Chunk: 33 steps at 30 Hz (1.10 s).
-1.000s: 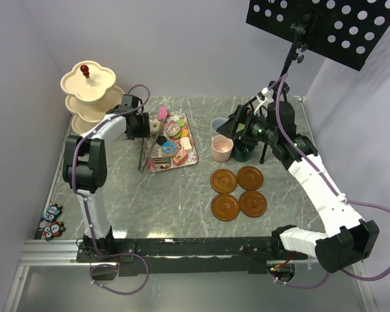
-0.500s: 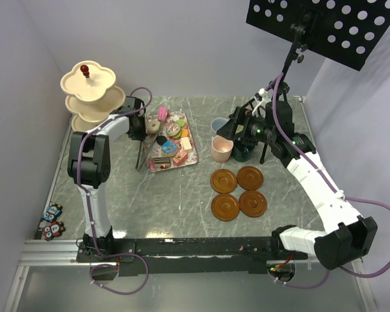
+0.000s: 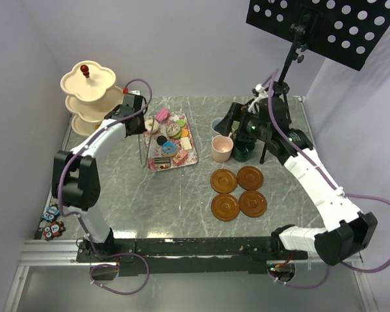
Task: Serve the afternoon tea
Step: Pick up the clamp from the tray.
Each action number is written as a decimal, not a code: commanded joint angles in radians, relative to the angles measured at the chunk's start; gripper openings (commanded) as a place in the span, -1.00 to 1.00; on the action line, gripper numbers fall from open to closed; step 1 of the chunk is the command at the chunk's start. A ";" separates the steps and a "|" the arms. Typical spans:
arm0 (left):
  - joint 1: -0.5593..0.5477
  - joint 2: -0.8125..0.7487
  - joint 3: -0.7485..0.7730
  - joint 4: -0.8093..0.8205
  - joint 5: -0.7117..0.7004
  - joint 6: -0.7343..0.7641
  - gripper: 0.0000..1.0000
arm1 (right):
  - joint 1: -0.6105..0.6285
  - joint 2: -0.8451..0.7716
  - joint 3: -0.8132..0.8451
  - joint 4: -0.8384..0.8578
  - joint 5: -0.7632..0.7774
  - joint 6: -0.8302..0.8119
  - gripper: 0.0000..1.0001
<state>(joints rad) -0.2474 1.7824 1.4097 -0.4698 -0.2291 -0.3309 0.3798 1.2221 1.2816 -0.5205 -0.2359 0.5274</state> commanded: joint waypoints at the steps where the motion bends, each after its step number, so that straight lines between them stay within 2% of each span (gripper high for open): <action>1: -0.091 -0.130 0.008 0.011 -0.171 -0.104 -0.99 | 0.108 0.069 0.116 -0.007 0.104 0.014 0.93; 7: -0.233 -0.164 0.063 -0.079 -0.279 -0.246 -0.99 | 0.235 0.218 0.214 -0.013 0.129 0.037 0.87; 12: -0.332 -0.130 0.156 -0.159 -0.351 -0.376 -0.99 | 0.272 0.345 0.301 -0.003 0.130 0.065 0.81; 23: -0.388 -0.120 0.204 -0.199 -0.348 -0.458 -0.99 | 0.292 0.508 0.415 0.007 0.184 0.065 0.72; 27: -0.391 -0.141 0.196 -0.190 -0.340 -0.480 -0.99 | 0.300 0.571 0.464 -0.025 0.224 0.043 0.55; 33: -0.395 -0.155 0.189 -0.181 -0.366 -0.502 -0.99 | 0.332 0.697 0.607 -0.111 0.316 -0.021 0.12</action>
<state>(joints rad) -0.6334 1.6653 1.5715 -0.6800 -0.5674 -0.7921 0.6842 1.8568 1.7798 -0.5709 -0.0124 0.5537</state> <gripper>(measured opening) 0.026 0.618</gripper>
